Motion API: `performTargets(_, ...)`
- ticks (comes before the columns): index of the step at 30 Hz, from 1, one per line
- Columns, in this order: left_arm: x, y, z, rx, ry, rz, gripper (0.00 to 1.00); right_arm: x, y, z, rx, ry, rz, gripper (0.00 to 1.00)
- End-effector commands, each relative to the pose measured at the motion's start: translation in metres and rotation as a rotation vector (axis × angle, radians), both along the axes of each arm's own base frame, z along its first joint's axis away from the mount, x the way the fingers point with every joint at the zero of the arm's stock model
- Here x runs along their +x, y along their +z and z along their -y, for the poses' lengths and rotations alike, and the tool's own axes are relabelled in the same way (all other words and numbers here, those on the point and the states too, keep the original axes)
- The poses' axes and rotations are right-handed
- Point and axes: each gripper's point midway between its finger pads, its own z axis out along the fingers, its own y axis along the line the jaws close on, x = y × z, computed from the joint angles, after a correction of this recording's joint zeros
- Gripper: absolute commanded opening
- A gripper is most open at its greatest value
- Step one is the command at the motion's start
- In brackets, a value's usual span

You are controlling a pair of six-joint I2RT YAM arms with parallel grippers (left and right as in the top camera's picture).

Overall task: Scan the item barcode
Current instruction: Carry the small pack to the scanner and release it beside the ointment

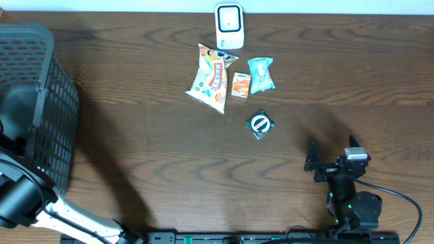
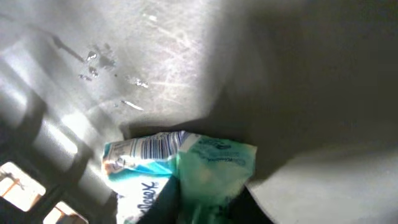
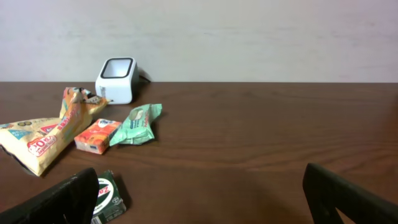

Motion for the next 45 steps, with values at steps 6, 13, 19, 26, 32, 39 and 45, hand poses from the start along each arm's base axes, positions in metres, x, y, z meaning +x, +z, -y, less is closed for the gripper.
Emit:
performTargets(6, 0.022, 0.078, -0.017, 0.026, 0.131, 0.059, 0.07, 0.0, 0.0, 0.001, -0.012, -0.006, 0.001, 0.99)
performTargets(13, 0.072, 0.25, -0.021, 0.271, 0.289, 0.602, 0.07, 0.0, 0.0, 0.001, -0.012, -0.006, 0.001, 0.99)
performTargets(19, 0.091, 0.367, 0.03, 0.335, 0.25, 1.021, 0.08, 0.0, 0.0, 0.001, -0.012, -0.006, 0.001, 0.99)
performTargets(26, 0.142, 0.405, 0.143, 0.195, -0.069, 1.191, 0.07, 0.0, 0.0, 0.001, -0.012, -0.006, 0.001, 0.99)
performTargets(32, 0.21, 0.354, 0.292, -0.038, -0.497, 1.101, 0.07, 0.0, 0.0, 0.001, -0.012, -0.006, 0.001, 0.99)
performTargets(39, 0.254, 0.217, 0.439, -0.145, -0.823, 0.787, 0.07, 0.0, 0.0, 0.001, -0.012, -0.006, 0.001, 0.99)
performTargets(45, 0.243, 0.112, 0.52, -0.226, -0.987, 0.567, 0.08, 0.0, 0.0, 0.001, -0.012, -0.006, 0.001, 0.99)
